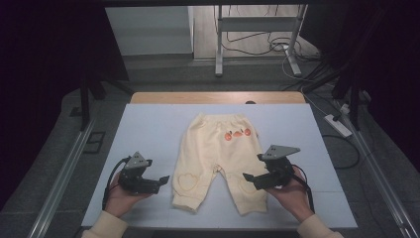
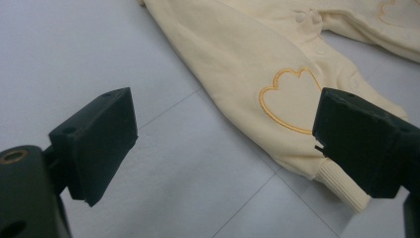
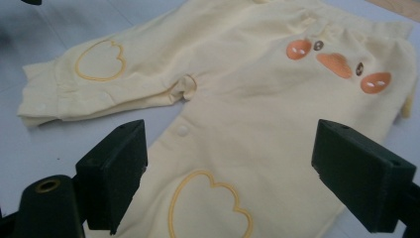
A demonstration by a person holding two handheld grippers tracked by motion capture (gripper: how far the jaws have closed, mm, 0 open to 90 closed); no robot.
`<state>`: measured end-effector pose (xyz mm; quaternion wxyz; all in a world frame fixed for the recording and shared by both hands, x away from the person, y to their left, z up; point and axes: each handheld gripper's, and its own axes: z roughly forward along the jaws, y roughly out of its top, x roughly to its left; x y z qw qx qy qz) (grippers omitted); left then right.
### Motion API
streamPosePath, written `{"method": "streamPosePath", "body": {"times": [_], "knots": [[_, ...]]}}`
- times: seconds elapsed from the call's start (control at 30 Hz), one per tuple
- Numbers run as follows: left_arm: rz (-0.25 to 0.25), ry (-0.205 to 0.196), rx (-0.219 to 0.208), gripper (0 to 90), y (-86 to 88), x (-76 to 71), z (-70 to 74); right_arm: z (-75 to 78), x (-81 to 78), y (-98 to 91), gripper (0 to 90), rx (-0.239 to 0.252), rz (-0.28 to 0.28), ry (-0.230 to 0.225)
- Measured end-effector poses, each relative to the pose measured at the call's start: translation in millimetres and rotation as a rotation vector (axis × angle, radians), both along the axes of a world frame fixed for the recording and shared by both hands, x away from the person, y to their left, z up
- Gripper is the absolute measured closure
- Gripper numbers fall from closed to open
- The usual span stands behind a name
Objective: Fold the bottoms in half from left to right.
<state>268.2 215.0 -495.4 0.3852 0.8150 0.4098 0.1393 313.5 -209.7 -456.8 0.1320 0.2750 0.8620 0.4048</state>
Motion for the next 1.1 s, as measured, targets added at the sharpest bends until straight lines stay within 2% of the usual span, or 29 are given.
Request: {"method": "streamPosePath", "body": {"times": [0.7, 1.1], "knots": [[0.003, 0.005, 0.000, 10.1, -0.1, 0.9, -0.9, -6.5, 2.3, 46.4, 14.7, -0.020, 0.095, 0.026], [0.007, 0.011, -0.003, 10.2, 1.0, 1.8, -2.2, -10.9, 1.7, 64.6, 14.8, -0.028, 0.128, 0.033]]}}
